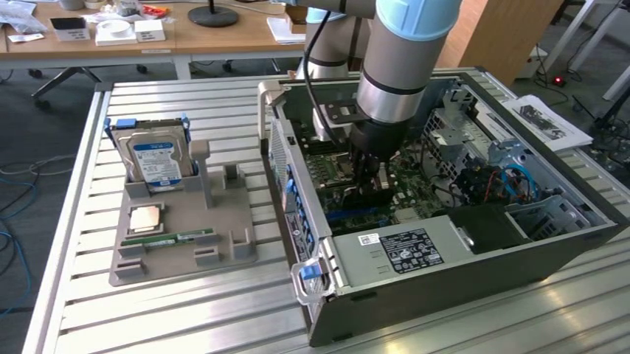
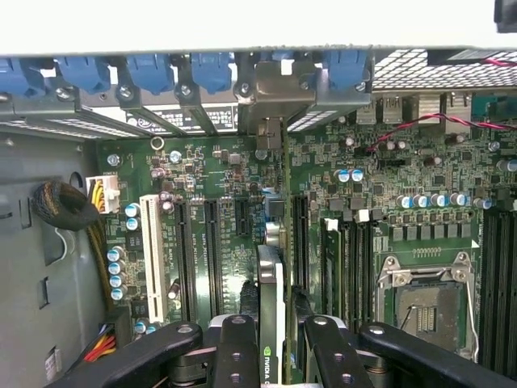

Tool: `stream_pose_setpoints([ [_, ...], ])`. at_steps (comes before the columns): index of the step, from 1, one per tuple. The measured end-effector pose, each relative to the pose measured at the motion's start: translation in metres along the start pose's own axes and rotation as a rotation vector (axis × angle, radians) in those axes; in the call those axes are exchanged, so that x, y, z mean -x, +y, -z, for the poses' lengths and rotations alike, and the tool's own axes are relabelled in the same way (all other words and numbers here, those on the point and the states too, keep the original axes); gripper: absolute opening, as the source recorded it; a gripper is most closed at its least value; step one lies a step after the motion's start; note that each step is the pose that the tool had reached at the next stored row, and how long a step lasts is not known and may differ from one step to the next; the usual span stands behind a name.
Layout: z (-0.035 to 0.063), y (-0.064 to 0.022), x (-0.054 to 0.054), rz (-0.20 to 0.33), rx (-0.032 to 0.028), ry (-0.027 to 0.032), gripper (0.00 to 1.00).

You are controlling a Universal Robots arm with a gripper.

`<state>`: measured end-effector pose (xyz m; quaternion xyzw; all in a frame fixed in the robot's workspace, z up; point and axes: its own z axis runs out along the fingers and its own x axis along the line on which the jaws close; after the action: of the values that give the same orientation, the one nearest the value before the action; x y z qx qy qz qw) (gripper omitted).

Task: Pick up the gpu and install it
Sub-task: 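Insert the gpu into the slot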

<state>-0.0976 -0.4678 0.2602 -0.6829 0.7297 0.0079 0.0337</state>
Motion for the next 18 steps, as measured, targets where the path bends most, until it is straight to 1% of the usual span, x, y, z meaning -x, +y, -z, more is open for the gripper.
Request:
stream_pose_setpoints([
  [4,0.0001,0.0014,-0.0001,0.0,-0.0011,0.0002,0.27],
  [10,-0.0033,0.0036,-0.0005,0.0,-0.001,0.0003,0.27],
  [18,-0.0041,0.0048,-0.0006,-0.001,-0.001,0.0002,0.27],
])
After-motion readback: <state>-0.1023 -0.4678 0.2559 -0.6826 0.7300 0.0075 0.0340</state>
